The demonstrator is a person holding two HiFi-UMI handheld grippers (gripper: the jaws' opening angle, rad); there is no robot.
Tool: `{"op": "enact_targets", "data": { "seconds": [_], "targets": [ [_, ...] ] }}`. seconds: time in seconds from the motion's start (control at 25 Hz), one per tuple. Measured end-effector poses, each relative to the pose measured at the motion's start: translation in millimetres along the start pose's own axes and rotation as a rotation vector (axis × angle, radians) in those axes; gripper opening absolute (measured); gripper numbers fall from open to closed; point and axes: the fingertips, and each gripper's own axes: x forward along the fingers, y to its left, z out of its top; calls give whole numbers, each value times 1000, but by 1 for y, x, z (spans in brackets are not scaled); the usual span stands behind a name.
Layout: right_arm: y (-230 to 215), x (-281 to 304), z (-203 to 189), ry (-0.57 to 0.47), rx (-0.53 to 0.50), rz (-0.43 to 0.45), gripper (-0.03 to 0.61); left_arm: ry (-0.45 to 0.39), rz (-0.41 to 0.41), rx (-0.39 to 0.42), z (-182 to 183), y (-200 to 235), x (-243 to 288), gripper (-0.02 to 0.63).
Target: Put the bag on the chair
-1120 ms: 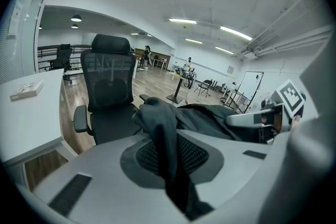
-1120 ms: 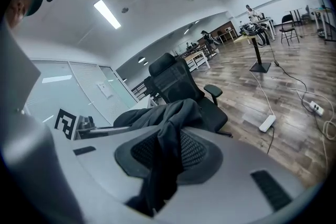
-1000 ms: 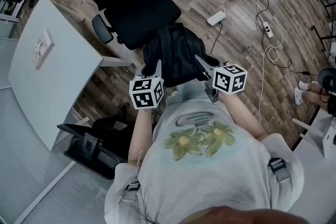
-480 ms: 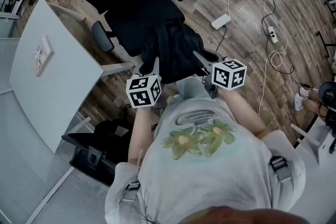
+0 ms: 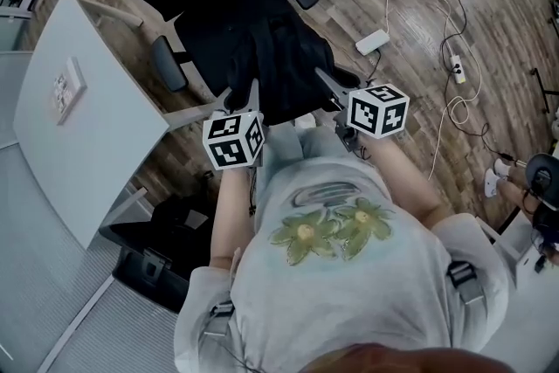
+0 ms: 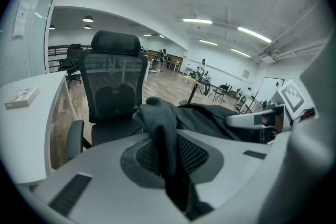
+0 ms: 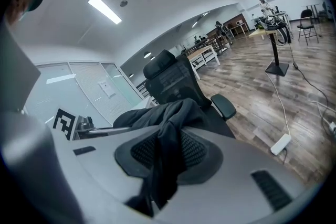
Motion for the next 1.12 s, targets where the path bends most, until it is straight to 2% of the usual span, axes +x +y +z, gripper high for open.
{"op": "enact_targets", "data": {
  "seconds": [0.56, 1.12],
  "targets": [
    [-15, 65, 77, -44, 10, -54, 89, 13, -55, 37, 78, 41, 63, 61],
    [-31, 124, 133, -87, 24, -102, 90, 30, -94, 99, 134, 74, 113, 61]
  ]
}}
